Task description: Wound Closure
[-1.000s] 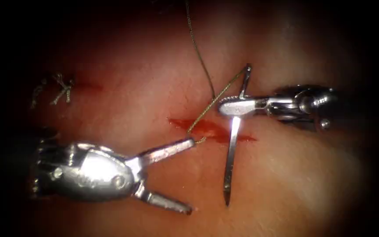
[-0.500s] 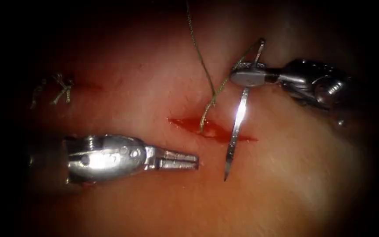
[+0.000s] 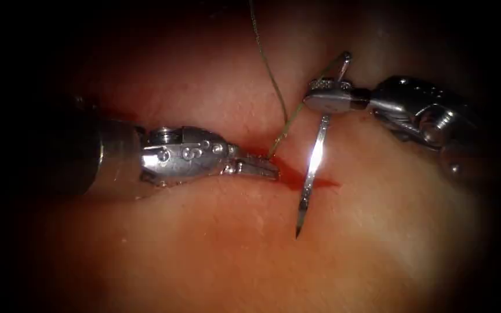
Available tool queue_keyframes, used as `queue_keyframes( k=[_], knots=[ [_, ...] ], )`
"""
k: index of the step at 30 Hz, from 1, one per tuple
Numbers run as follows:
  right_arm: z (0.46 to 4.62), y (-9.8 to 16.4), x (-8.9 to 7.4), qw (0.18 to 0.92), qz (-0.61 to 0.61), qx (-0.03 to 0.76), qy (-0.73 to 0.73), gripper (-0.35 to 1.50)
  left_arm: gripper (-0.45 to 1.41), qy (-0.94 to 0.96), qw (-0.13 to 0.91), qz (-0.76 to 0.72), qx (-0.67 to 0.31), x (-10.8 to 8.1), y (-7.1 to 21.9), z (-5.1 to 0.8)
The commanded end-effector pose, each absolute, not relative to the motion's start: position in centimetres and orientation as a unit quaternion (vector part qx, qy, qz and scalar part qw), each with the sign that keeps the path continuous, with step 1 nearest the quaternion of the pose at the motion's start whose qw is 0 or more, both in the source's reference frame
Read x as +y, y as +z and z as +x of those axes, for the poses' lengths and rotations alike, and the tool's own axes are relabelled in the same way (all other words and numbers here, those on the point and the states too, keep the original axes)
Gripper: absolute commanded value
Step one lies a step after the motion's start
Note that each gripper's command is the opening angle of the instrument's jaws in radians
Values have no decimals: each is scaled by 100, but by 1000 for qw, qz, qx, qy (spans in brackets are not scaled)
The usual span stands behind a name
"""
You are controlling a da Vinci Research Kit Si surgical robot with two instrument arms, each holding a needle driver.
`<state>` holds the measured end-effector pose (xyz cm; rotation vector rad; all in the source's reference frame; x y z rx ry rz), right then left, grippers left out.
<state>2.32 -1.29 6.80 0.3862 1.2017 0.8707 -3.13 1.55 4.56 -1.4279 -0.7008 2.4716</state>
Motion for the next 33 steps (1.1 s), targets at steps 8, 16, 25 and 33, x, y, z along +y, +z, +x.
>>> queue_keyframes(
  k=[8,16,25,33],
  knots=[
    [239,686,-127,731,156,549,375,-35,-45,811,54,-475,-337,153,481,-331],
    [240,685,-117,745,117,544,367,-35,-45,788,16,-468,-400,136,471,-335],
    [250,685,-115,761,70,534,361,-35,-45,775,-11,-464,-429,97,444,-332],
    [257,692,-124,777,30,519,355,-35,-45,776,-14,-466,-425,83,428,-334]
  ],
)
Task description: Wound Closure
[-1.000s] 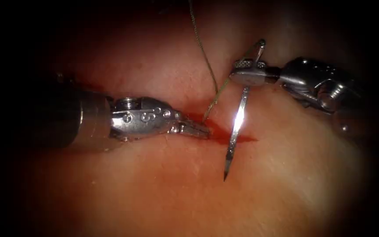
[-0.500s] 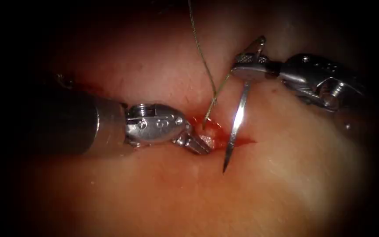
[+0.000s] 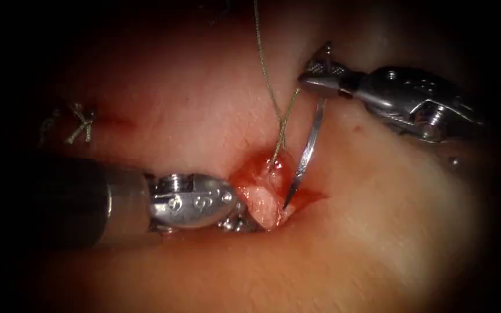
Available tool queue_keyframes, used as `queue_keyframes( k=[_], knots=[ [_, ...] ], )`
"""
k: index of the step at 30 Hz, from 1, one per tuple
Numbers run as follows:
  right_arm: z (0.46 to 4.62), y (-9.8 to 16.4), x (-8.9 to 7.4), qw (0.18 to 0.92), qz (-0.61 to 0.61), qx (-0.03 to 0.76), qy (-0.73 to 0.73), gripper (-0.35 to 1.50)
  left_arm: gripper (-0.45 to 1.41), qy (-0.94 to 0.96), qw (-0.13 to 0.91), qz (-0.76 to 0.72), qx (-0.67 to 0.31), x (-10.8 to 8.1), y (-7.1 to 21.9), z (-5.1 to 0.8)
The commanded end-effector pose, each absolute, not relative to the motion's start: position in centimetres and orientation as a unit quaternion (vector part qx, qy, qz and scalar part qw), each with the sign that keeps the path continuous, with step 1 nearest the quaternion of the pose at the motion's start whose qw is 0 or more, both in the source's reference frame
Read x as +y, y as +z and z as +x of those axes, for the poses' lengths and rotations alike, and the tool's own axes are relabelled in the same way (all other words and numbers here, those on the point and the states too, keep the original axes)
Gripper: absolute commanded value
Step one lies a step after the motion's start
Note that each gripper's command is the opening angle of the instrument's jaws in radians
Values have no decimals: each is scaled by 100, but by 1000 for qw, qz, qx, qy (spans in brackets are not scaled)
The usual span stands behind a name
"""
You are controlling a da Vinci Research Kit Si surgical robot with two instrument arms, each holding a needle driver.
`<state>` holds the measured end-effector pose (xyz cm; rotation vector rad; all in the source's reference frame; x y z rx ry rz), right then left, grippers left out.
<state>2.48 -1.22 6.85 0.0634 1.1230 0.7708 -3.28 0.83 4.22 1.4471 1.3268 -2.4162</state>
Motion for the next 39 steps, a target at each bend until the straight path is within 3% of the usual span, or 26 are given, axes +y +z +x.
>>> queue_keyframes(
  k=[1,18,39],
  knots=[
    [259,693,-127,779,28,519,352,-35,-45,-777,12,466,423,83,427,-334],
    [281,690,-156,791,29,515,328,-35,-45,-791,-34,479,379,127,390,-309],
    [272,700,-147,815,-67,485,309,-35,-45,-792,-43,485,369,93,403,-303]
  ],
)
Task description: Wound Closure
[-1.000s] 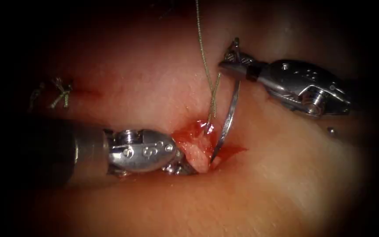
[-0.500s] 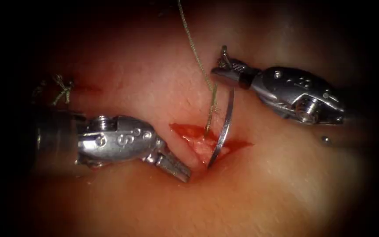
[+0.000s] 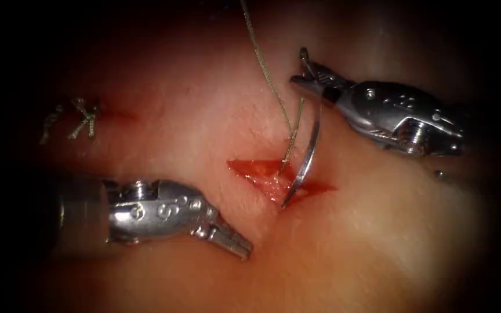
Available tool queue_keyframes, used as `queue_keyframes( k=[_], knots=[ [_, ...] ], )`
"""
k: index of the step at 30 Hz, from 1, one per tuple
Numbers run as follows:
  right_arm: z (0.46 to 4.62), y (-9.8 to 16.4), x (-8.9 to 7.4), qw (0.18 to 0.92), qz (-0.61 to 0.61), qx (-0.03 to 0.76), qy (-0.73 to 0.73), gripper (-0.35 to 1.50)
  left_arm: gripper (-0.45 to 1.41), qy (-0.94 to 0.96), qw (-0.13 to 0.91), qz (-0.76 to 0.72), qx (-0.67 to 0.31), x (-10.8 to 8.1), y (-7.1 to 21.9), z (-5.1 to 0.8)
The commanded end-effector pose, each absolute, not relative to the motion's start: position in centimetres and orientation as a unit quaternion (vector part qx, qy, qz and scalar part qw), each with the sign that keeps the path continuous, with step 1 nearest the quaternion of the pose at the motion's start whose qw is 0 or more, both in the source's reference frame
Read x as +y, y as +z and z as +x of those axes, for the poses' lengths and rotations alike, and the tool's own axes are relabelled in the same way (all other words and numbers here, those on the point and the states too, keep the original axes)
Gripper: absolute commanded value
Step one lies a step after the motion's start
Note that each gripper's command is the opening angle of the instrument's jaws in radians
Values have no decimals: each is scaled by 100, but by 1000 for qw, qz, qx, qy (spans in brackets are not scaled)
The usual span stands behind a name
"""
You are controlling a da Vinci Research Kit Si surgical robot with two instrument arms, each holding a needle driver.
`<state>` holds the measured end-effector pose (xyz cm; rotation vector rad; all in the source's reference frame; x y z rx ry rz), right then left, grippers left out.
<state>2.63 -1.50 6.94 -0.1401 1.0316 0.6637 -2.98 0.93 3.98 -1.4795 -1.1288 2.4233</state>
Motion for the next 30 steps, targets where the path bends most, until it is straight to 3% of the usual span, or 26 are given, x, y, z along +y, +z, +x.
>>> queue_keyframes(
  k=[1,17,30],
  knots=[
    [273,700,-147,814,-70,486,311,-35,-45,791,43,-486,-369,93,403,-302],
    [270,714,-127,809,-97,480,325,-35,-45,789,44,-494,-364,78,411,-297],
    [291,704,-155,813,-105,481,310,-35,-45,785,44,-499,-366,78,409,-292]
  ],
)
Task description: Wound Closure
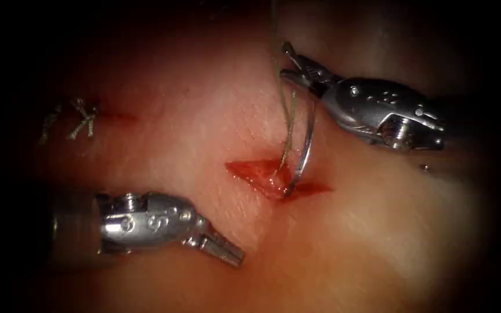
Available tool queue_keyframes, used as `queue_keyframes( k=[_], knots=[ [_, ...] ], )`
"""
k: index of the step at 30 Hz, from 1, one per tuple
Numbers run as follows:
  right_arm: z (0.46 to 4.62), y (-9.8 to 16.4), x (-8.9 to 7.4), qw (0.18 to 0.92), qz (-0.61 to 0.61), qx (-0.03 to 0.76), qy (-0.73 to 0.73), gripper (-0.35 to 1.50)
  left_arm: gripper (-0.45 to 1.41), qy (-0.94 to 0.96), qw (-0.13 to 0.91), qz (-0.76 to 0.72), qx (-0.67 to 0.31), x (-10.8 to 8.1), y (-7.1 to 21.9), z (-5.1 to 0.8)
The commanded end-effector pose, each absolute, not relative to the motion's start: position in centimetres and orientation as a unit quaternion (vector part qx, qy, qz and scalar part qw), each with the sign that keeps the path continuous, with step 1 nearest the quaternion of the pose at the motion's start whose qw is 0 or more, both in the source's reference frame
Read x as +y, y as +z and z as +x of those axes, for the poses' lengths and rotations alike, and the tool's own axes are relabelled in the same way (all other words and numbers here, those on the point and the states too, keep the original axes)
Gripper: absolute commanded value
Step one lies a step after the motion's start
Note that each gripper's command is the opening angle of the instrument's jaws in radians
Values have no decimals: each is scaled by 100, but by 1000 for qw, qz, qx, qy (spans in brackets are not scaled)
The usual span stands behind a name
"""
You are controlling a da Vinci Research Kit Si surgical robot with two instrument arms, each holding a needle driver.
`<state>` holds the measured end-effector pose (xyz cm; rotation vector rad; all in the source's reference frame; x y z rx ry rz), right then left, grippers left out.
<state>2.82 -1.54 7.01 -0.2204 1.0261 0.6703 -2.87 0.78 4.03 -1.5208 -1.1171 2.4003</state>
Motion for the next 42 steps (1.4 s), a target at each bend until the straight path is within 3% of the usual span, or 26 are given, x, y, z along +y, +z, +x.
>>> queue_keyframes(
  k=[1,24,42],
  knots=[
    [292,702,-156,815,-106,481,305,-35,-45,784,44,-499,-366,78,409,-291],
    [295,683,-163,773,-93,503,376,-35,-45,780,57,-510,-358,81,415,-311],
    [293,710,-186,729,24,498,470,-35,-45,782,61,-511,-352,86,422,-309]
  ],
)
